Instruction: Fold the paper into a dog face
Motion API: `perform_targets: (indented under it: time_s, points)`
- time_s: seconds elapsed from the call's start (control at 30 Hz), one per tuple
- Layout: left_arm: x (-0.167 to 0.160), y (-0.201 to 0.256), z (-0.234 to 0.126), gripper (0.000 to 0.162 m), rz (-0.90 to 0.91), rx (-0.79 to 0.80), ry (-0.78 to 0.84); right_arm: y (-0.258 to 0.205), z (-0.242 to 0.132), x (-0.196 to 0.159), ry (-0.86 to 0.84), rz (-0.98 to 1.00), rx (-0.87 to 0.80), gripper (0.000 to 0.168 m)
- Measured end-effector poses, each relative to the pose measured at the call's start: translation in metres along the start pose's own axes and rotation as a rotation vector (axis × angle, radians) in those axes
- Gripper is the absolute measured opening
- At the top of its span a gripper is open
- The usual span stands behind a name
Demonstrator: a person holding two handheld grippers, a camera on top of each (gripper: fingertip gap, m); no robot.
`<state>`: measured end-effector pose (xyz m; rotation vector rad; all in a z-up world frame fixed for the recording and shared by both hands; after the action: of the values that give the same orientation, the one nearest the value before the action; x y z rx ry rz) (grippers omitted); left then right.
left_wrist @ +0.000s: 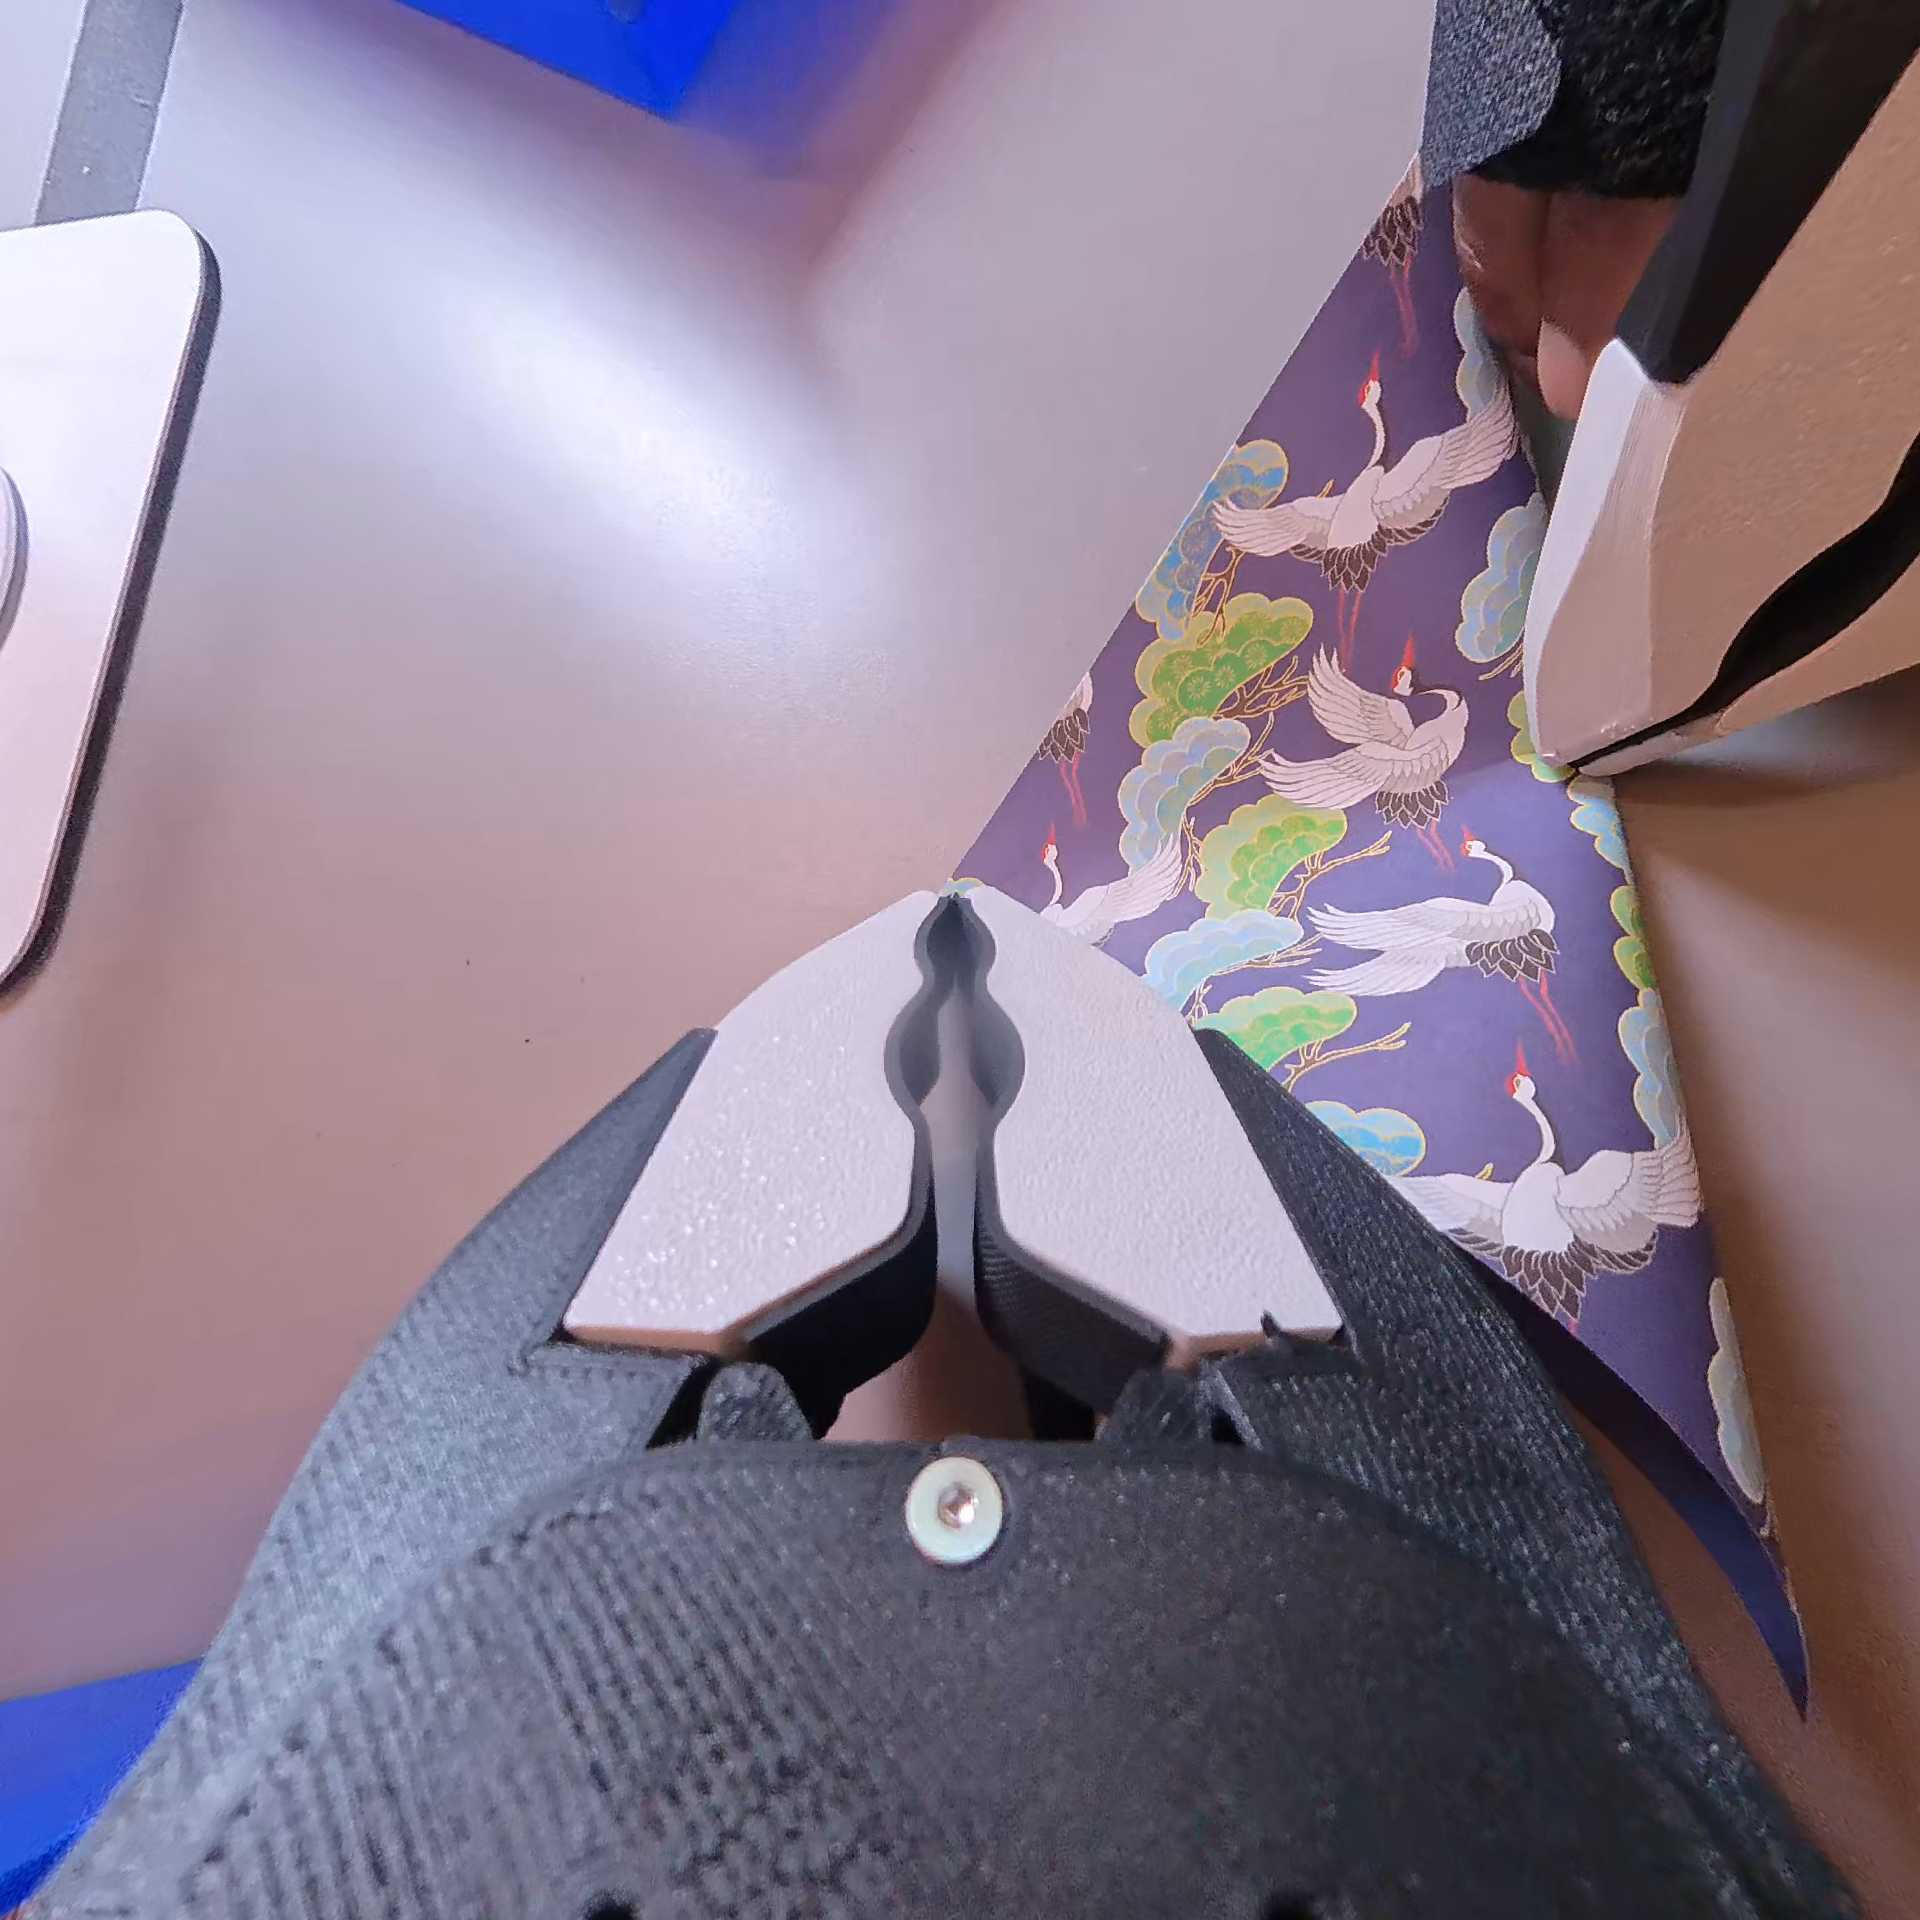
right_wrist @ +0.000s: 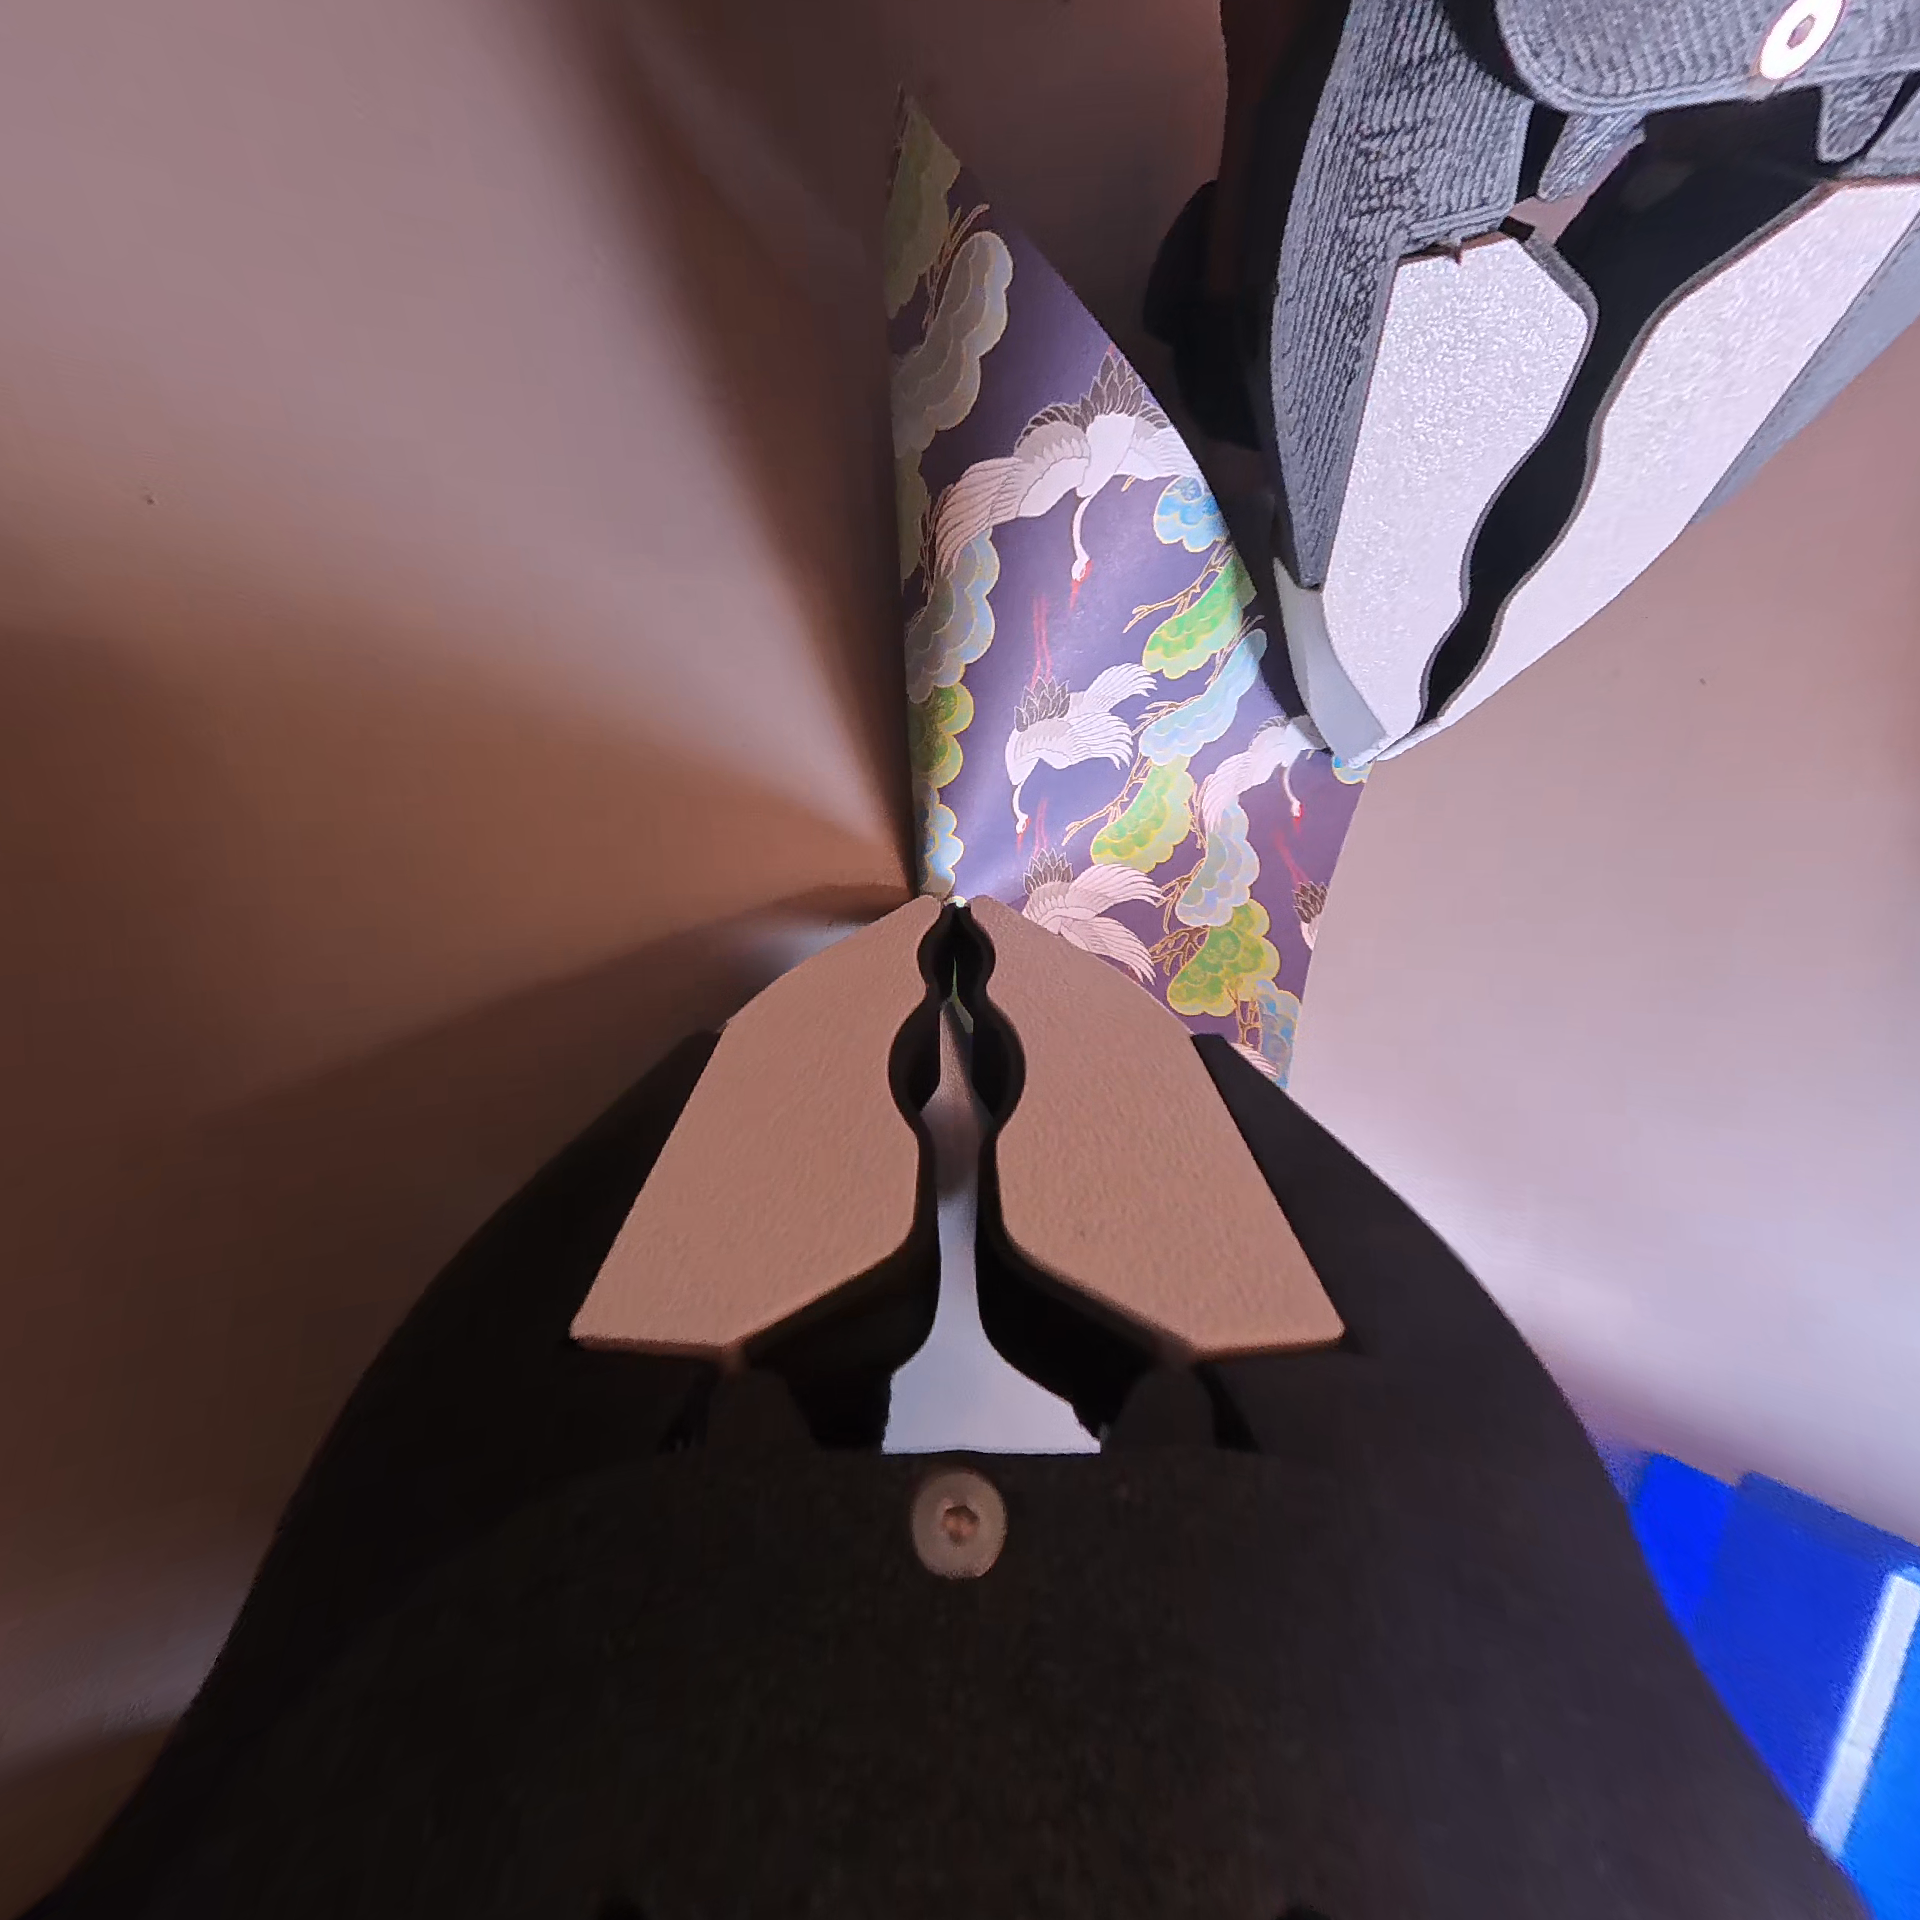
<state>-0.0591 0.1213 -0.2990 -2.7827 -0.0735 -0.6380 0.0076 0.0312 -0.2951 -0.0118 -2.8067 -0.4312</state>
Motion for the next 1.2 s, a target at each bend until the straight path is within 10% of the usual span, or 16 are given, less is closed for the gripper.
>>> perform_targets:
  time_s: [0.37, 0.57, 0.83, 1.2]
  points:
    - [-0.001, -0.008, -0.005, 0.0, -0.04, 0.014, 0.071, 0.006, 0.001, 0.003, -0.097, 0.018, 0.177, 0.0]
    - [0.032, 0.035, -0.085, 0.0, -0.109, -0.186, 0.364, 0.008, 0.002, 0.001, -0.051, 0.09, 0.236, 0.0]
    - [0.013, 0.078, -0.032, 0.0, 0.063, -0.065, 0.011, 0.008, 0.002, 0.0, -0.017, 0.12, 0.248, 0.0]
    - [0.012, 0.084, -0.024, 0.0, 0.117, -0.072, -0.06, 0.008, 0.003, -0.001, 0.007, 0.146, 0.268, 0.0]
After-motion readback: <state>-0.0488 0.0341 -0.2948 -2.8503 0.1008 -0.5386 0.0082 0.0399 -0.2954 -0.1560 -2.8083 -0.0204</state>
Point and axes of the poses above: each gripper's, where its closed fingertips meet, z out along the fingers, x out of its top, y = z × x across the jaws, the point moved 4 cm from there along -z, back along the fingers, and after that the axes turned 13 degrees about -y, right-handed, at the moved point
